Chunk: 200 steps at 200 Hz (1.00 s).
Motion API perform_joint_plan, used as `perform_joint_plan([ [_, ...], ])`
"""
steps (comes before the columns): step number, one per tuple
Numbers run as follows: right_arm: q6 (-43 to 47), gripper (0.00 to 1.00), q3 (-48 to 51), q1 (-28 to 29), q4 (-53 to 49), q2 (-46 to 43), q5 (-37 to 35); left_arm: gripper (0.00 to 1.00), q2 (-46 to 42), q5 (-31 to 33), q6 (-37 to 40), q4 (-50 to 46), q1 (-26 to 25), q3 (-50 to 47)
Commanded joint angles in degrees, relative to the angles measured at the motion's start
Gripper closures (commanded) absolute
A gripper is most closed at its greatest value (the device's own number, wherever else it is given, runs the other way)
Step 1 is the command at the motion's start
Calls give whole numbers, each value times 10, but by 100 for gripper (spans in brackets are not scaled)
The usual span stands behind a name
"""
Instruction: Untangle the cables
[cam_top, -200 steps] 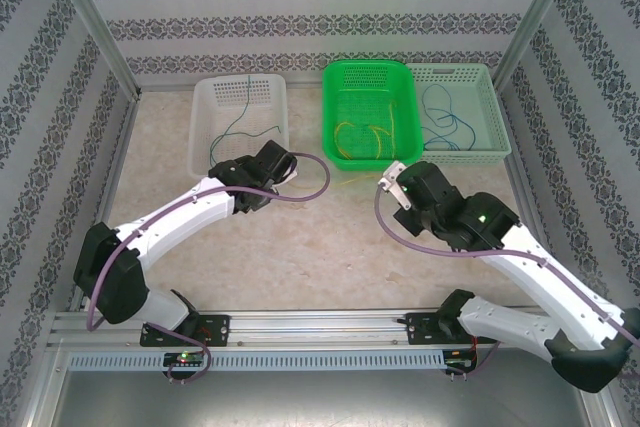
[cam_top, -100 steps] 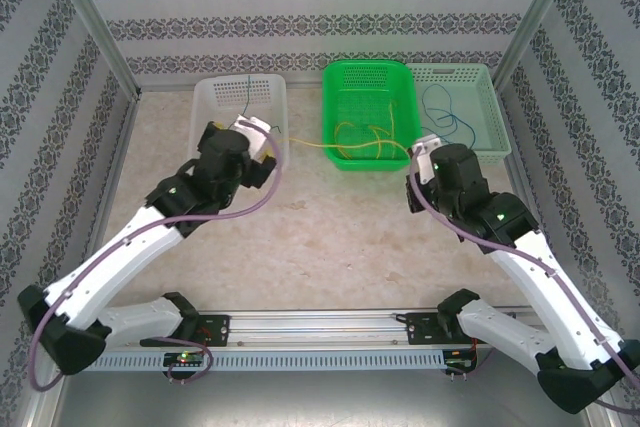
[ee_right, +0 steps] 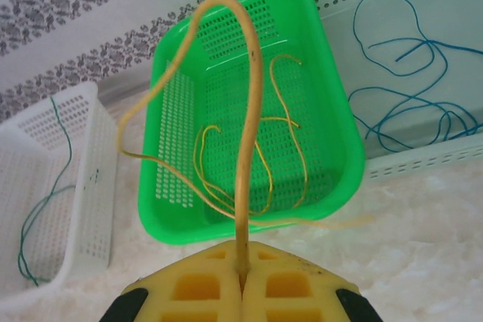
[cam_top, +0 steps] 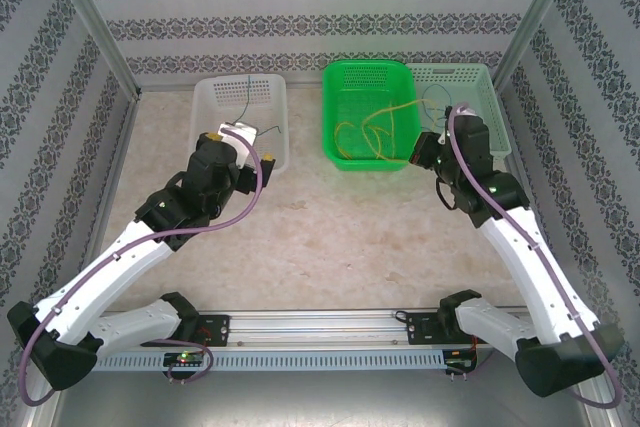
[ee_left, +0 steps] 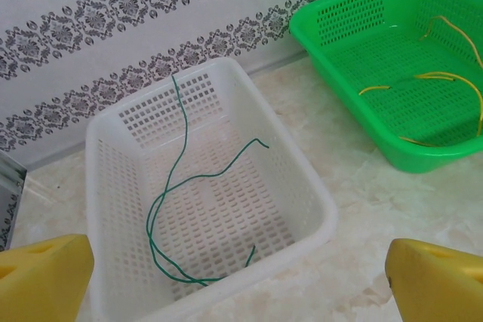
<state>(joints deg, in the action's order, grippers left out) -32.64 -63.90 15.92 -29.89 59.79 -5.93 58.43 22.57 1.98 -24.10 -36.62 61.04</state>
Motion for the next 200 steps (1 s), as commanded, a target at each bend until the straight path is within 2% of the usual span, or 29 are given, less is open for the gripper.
perform_joint_plan([
  [1, -65, 100, 8, -14, 73, 12, -18, 0, -12, -6, -22, 21, 11, -6],
  [61, -108, 100, -7, -30, 179, 93, -36, 0, -21, -11, -37, 23, 20, -28],
  [88, -103, 100, -63, -35, 166, 176, -23, 0, -20, -12, -40, 23, 23, -31],
  [111, -130, 100, -72, -49, 184, 239, -21, 0, -21, -14, -41, 19, 26, -34],
  [150, -167, 100, -81, -65, 211, 311, 4, 0, -31, -13, -44, 13, 33, -47],
  [184, -167, 100, -124, -66, 187, 372, 45, 0, -28, -28, -55, 20, 42, -56],
  [200, -161, 90, -147, -65, 162, 402, 60, 0, -24, -33, -57, 19, 44, -57],
])
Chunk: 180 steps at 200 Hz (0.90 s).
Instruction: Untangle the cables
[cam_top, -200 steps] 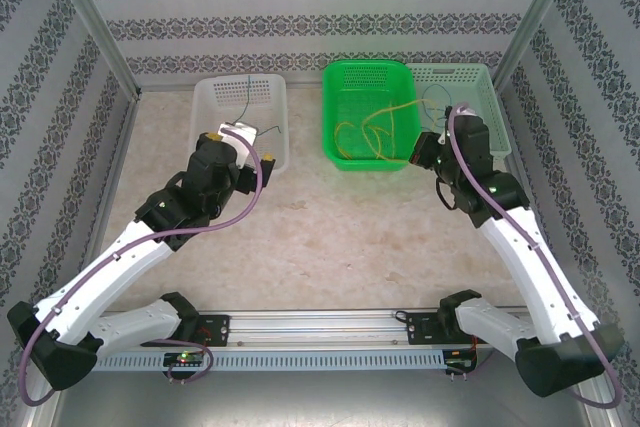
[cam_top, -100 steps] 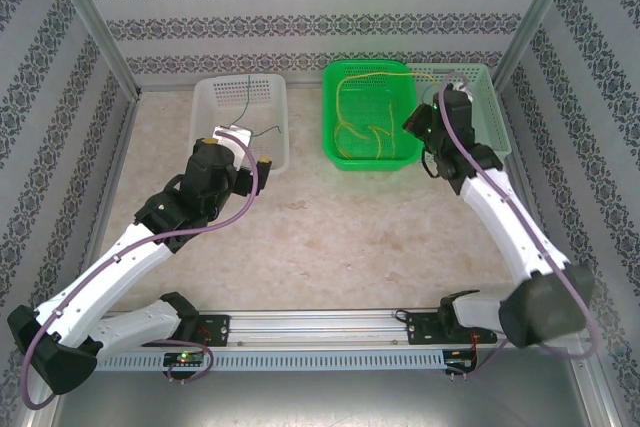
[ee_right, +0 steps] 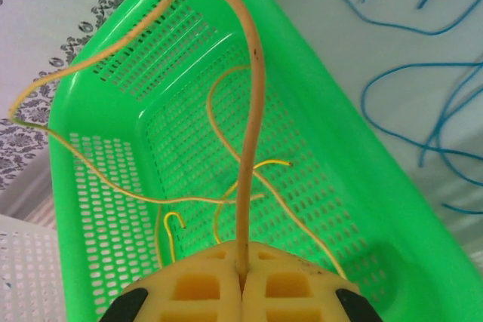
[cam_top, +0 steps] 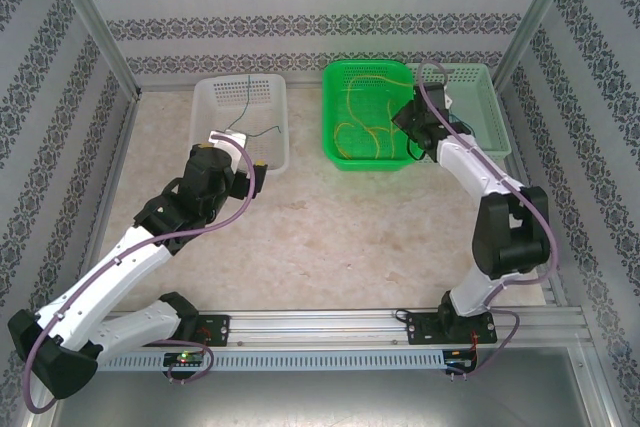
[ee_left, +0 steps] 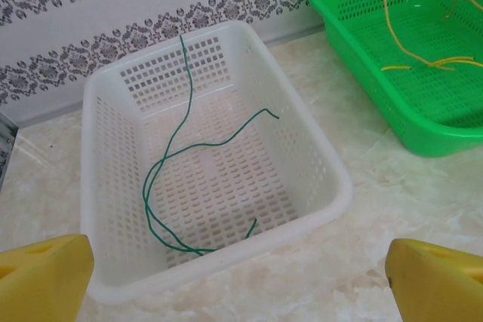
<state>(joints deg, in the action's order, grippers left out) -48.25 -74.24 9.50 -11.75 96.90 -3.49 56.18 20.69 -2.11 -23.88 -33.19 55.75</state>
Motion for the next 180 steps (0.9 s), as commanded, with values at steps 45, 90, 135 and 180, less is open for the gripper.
perform_joint_plan([
  [45, 27, 32, -80, -4, -83, 91, 69, 0, 2, -22, -21, 14, 18, -15],
  [90, 81, 15, -47, -4, -67, 34, 60, 0, 4, -30, -43, 22, 29, -32],
  [135, 138, 10, 22, 11, -69, -88, 72, 0, 5, 2, -102, 48, 55, -75],
  [180, 262, 9, 186, 25, -50, -266, -29, 0, -4, 38, -166, 68, 111, -146],
])
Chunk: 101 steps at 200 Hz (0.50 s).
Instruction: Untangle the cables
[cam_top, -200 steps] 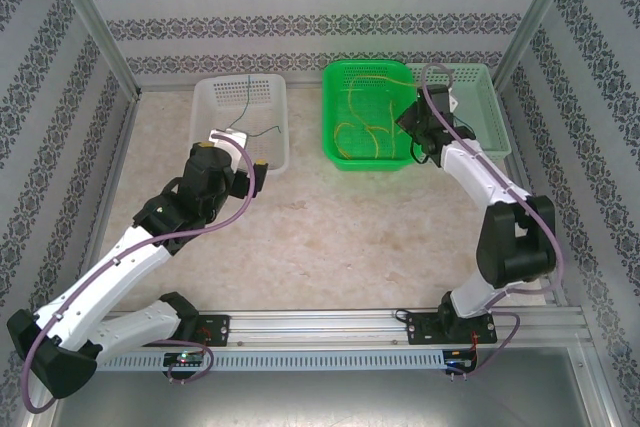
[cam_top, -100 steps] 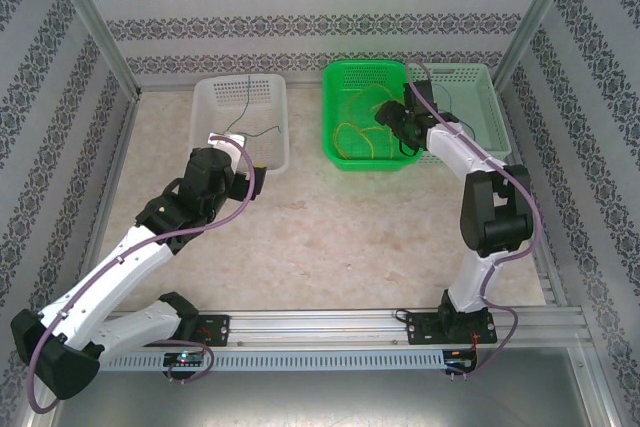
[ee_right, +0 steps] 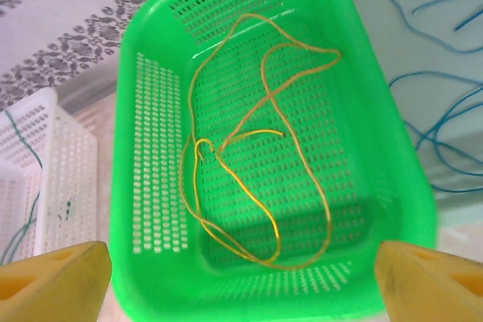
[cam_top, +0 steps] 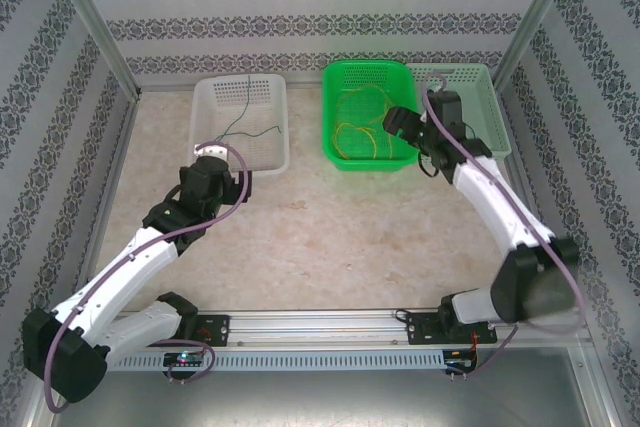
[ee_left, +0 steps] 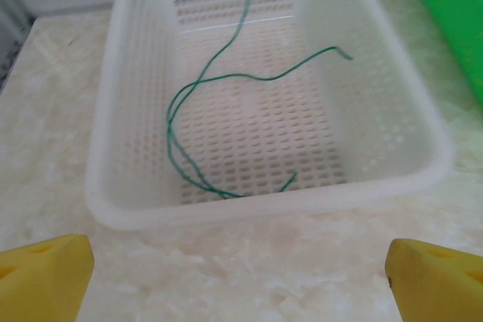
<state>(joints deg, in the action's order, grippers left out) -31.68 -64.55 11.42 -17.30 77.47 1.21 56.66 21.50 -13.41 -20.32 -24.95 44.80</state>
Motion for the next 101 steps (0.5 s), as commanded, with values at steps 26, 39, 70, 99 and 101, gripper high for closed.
perform_joint_plan([
  [26, 182, 3, 229, 0, 87, -181, -147, 0, -31, 39, -74, 74, 59, -102],
  [39, 221, 2, 304, -4, 172, -226, -159, 0, -44, 61, -80, 111, 71, -145],
  [70, 305, 2, 426, -11, 393, -233, -146, 0, -76, 63, -53, 233, 104, -216],
  [99, 326, 2, 430, -30, 502, -114, -141, 0, -58, 69, 27, 335, 115, -237],
  [101, 326, 2, 431, -31, 511, -106, -140, 0, -54, 69, 29, 335, 117, -236],
])
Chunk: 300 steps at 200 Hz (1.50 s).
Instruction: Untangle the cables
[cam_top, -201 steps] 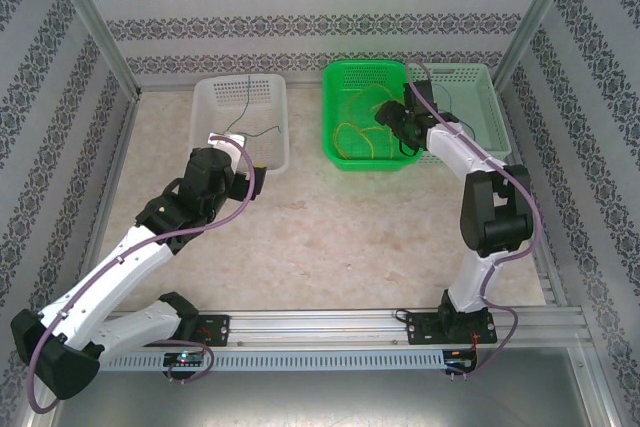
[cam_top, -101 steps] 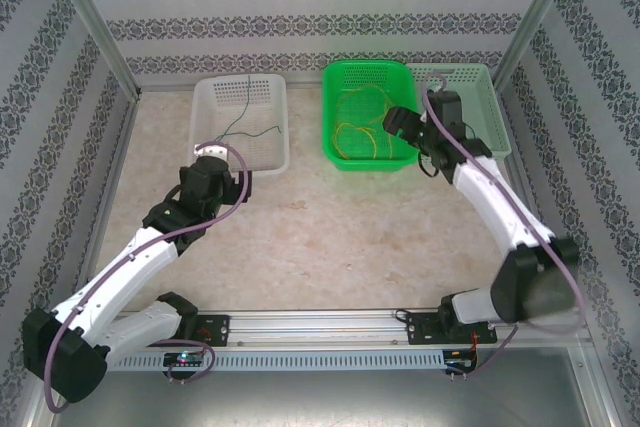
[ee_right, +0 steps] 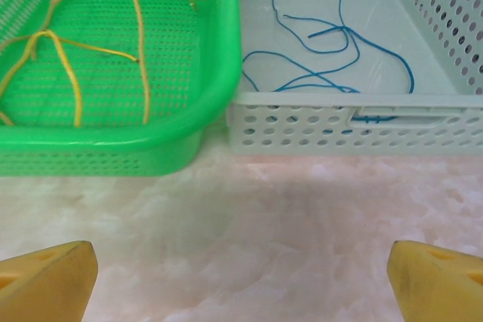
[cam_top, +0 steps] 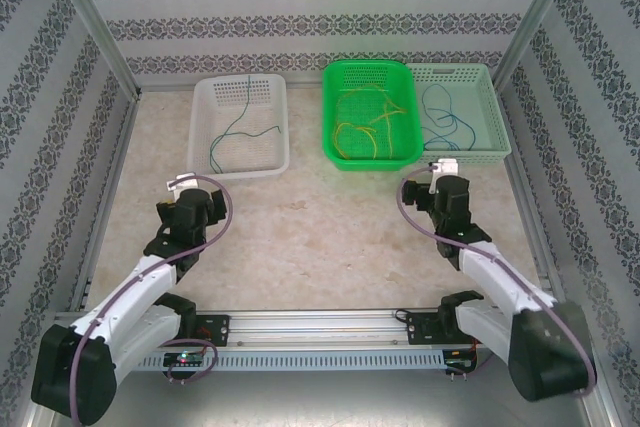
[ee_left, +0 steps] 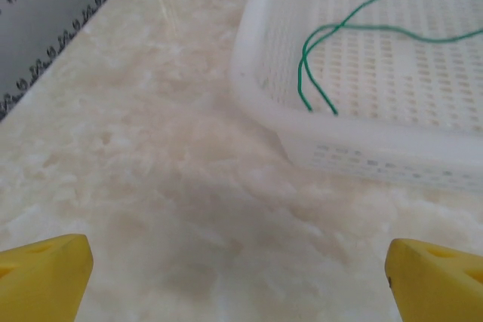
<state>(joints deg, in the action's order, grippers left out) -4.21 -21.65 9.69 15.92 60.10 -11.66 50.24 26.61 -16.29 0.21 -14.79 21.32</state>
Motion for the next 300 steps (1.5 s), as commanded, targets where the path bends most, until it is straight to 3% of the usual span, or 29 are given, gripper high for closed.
perform_joint_plan([
  [1, 51, 2, 2, -14, 182, 73, -11, 0, 12, 18, 60, 130, 17, -1],
  [21, 52, 2, 8, -22, 249, 144, 12, 0, 53, 39, 74, 143, 27, -2],
  [43, 61, 2, 4, -33, 264, 164, 30, 0, 102, 40, 93, 239, 38, -36],
  [59, 55, 2, 37, -53, 355, 200, 58, 0, 152, 21, 106, 338, 51, -59],
  [80, 47, 2, 37, -61, 456, 285, 67, 0, 193, -10, 133, 335, 56, -28],
  [95, 45, 2, 24, -63, 361, 253, 68, 0, 219, -33, 146, 388, 58, -33],
  [109, 46, 2, 30, -64, 422, 274, 74, 0, 240, -54, 149, 413, 61, -30],
  [125, 47, 2, 24, -64, 375, 257, 77, 0, 279, -83, 172, 439, 63, -12],
  [145, 46, 2, 23, -65, 389, 264, 76, 0, 348, -139, 217, 454, 64, 17],
  [153, 46, 2, 23, -65, 378, 260, 76, 1, 364, -125, 212, 466, 66, 29],
  [162, 44, 2, 23, -65, 386, 265, 72, 0, 356, -149, 191, 399, 83, 48],
  [181, 42, 2, 6, -66, 372, 263, 69, 0, 380, -230, 145, 440, 143, 33],
  [187, 42, 2, 6, -66, 374, 264, 69, 0, 394, -257, 141, 498, 155, 11],
  [192, 42, 2, 6, -66, 373, 265, 69, 0, 398, -253, 139, 529, 157, 2],
  [202, 42, 2, 6, -67, 372, 263, 69, 0, 387, -242, 134, 481, 156, 14],
  [233, 42, 2, 7, -67, 372, 263, 65, 0, 391, -221, 146, 485, 144, 17],
  [300, 41, 2, 9, -64, 376, 263, 52, 0, 391, -240, 153, 478, 144, 21],
])
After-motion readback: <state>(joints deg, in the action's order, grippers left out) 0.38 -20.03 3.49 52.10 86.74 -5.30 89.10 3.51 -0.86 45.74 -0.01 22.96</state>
